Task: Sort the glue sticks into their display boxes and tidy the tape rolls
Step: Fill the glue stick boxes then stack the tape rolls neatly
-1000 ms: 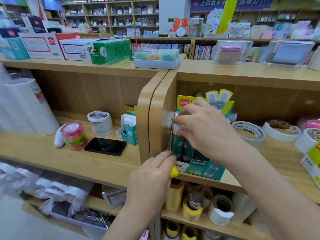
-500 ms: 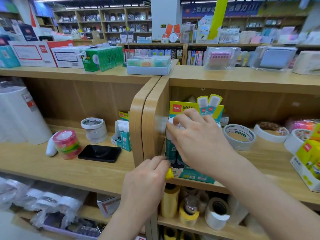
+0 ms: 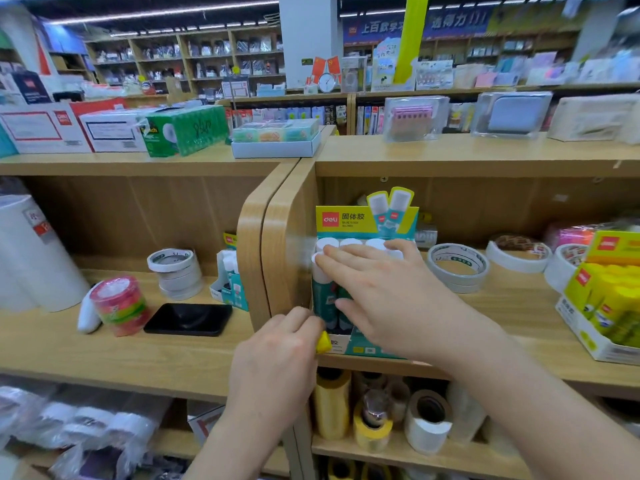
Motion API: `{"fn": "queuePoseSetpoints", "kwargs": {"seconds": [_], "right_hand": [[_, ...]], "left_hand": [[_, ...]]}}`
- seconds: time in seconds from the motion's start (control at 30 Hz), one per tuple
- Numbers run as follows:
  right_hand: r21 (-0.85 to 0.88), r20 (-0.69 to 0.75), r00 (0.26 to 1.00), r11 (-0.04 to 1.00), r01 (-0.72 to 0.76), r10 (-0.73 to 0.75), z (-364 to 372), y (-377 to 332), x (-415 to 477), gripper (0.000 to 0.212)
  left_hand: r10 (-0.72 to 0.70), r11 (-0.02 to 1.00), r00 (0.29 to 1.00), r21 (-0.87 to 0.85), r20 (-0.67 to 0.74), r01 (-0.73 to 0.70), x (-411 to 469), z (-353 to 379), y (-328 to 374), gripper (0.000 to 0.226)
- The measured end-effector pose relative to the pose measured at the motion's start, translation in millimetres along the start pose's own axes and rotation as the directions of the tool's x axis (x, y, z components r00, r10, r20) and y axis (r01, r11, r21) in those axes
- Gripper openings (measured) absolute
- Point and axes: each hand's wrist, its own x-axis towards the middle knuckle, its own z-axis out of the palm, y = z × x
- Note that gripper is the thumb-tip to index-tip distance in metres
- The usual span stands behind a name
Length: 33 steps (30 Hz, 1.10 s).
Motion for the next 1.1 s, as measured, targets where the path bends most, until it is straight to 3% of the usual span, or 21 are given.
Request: {"fn": "queuePoseSetpoints", "kwargs": {"seconds": [0.07, 0.17, 0.3, 0.37, 0.43, 0.47, 0.53, 0.6, 0.63, 0.73, 0.83, 0.93, 1.1], "right_hand": [[0.126, -0.037, 0.999, 0.992, -0.019, 0.024, -3, 8, -7, 0.05], [0.342, -0.201, 0.959, 0.932, -0.123, 0.201, 0, 32, -27, 0.055], [0.596, -0.045, 0.968, 0.785, -0.171, 0.245, 25, 56, -50, 0.07], [0.679, -0.086, 0.968, 0.724, -0.117, 0.237, 39, 61, -54, 0.068], [0.747, -0.118, 0.971, 0.663, -0.052, 0.209, 48, 67, -56, 0.066], [0.814, -0.109, 0.972, 0.581, -0.032, 0.207, 50, 72, -57, 0.064], [0.95, -0.057, 0.967, 0.312, -0.024, 0.249, 51, 85, -60, 0.056], [0.996, -0.007, 0.92, 0.088, -0.03, 0.392, 51, 104, -60, 0.041], [0.998, 0.01, 0.879, 0.047, -0.037, 0.476, 52, 114, -59, 0.032], [0.995, 0.015, 0.808, 0.071, -0.07, 0.589, 51, 147, -50, 0.019], [0.987, 0.001, 0.83, 0.131, -0.09, 0.558, 49, 172, -40, 0.022], [0.961, 0.028, 0.893, 0.234, -0.148, 0.449, 49, 185, -22, 0.023], [0.793, 0.171, 0.972, 0.563, -0.234, 0.163, 66, 183, 34, 0.032]], "left_hand": [[-0.022, 1.0, 1.0, 0.013, -0.003, 0.022, 1, 1, 2, 0.031], [-0.081, 0.996, 0.996, 0.05, 0.02, 0.08, -2, 6, 6, 0.039], [-0.167, 0.98, 0.98, 0.131, 0.106, 0.153, -5, 16, 15, 0.058], [-0.221, 0.972, 0.974, 0.096, 0.058, 0.215, -6, 15, 23, 0.058], [-0.22, 0.975, 0.969, 0.02, -0.115, 0.223, -6, 13, 41, 0.041], [-0.203, 0.979, 0.957, -0.029, -0.208, 0.202, -5, 10, 54, 0.029], [-0.194, 0.973, 0.941, -0.178, -0.277, 0.148, 2, 2, 86, 0.024], [-0.233, 0.933, 0.953, -0.322, -0.193, 0.162, 14, -4, 120, 0.026], [-0.262, 0.907, 0.957, -0.369, -0.123, 0.201, 20, -5, 137, 0.029], [-0.306, 0.83, 0.95, -0.471, 0.062, 0.298, 43, 1, 178, 0.044], [-0.287, 0.768, 0.954, -0.573, 0.088, 0.284, 65, 22, 199, 0.039], [-0.372, 0.735, 0.925, -0.585, 0.074, 0.343, 87, 45, 199, 0.013], [-0.438, 0.739, 0.898, -0.555, 0.034, 0.381, 87, 50, 197, 0.014]]}}
